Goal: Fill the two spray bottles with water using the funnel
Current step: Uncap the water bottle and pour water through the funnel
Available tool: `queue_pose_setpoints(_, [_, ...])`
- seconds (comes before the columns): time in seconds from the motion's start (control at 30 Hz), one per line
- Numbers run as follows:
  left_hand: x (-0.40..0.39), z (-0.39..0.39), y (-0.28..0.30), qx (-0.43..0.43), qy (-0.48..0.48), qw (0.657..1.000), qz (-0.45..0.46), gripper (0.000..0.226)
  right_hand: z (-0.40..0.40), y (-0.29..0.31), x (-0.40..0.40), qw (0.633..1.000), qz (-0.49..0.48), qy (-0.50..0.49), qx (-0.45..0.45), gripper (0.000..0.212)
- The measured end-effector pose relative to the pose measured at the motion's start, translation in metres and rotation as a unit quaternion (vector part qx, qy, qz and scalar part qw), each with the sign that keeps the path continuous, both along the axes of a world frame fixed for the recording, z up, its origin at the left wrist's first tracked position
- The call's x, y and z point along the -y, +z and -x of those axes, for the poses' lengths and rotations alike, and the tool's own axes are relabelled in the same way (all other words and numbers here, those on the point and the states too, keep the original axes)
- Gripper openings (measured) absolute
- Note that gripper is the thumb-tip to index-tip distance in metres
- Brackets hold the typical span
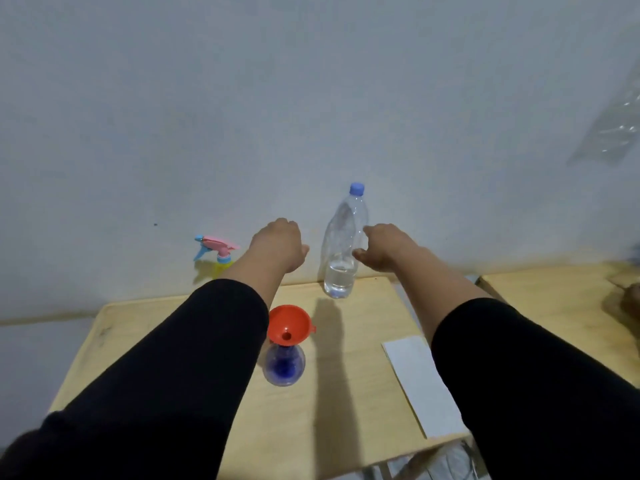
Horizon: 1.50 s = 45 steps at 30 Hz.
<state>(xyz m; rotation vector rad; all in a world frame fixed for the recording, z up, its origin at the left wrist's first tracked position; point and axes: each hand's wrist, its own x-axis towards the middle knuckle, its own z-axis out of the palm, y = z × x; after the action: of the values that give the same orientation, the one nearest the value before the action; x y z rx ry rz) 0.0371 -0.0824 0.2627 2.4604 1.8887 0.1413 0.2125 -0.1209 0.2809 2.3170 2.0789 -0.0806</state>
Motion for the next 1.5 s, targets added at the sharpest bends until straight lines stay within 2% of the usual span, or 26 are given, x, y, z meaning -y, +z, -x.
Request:
queue_pose_setpoints(0.3, [-0.053, -0.059, 0.042, 0.016, -0.028, 0.998, -0.063, 0.048, -0.049, 0.04, -0.05, 0.993, -0.117, -0.012, -0.03, 0.062])
queue_pose_setpoints(0.47, [-0.092, -0.088, 0.038, 0.034, -0.029, 0.996, -0.078, 0.051, -0.065, 0.037, -0.094, 0.992, -0.115, 0.021, -0.044, 0.069])
queue_pose_setpoints(0.77, [-0.138, -0.116, 0.002, 0.047, -0.056, 0.997, -0.04, 0.09, -0.086, 0.005, -0.154, 0.987, -0.096, 0.098, -0.081, 0.069])
queue_pose_setpoints(0.9, [-0.146, -0.123, -0.019, 0.076, -0.073, 0.994, -0.021, 0.097, -0.09, -0.01, -0.165, 0.978, -0.105, 0.137, -0.116, 0.062])
queue_pose_setpoints(1.17, [-0.144, -0.128, -0.049, 0.215, -0.067, 0.973, 0.048, 0.096, -0.085, -0.036, -0.166, 0.929, -0.188, 0.112, -0.298, 0.048])
queue_pose_setpoints(1.5, [-0.087, -0.116, -0.057, 0.296, -0.107, 0.949, 0.001, 0.083, -0.071, -0.033, -0.1, 0.91, -0.256, 0.078, -0.317, 0.039])
